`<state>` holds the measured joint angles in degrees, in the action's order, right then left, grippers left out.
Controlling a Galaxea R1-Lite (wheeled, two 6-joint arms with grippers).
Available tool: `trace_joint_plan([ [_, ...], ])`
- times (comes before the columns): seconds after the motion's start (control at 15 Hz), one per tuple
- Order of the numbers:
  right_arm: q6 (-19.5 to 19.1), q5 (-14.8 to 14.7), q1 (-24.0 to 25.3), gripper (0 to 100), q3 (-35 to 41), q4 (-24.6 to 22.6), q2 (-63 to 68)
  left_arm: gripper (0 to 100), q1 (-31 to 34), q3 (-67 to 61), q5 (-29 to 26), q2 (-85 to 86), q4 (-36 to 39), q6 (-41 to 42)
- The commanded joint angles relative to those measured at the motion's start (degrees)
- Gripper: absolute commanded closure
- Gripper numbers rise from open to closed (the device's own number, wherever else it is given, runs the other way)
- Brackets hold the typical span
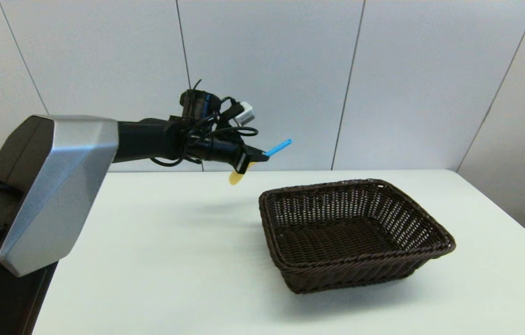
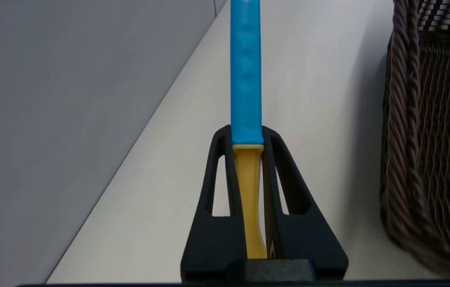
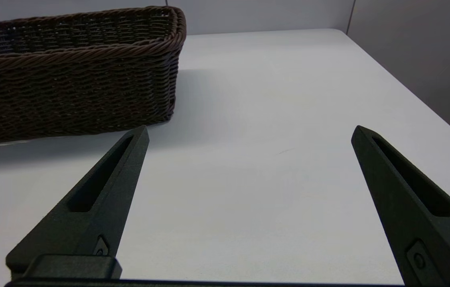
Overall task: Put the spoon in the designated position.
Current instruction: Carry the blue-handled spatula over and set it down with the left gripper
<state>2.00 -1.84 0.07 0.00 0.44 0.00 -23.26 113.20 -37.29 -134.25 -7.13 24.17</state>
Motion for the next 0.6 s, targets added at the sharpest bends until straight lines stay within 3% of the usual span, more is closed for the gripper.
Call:
trace_joint_plan([
  [0.07,0.02,0.0,0.01,0,0.0,0.0,0.0,100,-1.96,0.0,-0.15,-3.21,4.85,-3.08],
  [0.6,0.02,0.0,0.01,0,0.0,0.0,0.0,100,-2.84,0.0,-0.15,-6.55,9.42,-4.22],
])
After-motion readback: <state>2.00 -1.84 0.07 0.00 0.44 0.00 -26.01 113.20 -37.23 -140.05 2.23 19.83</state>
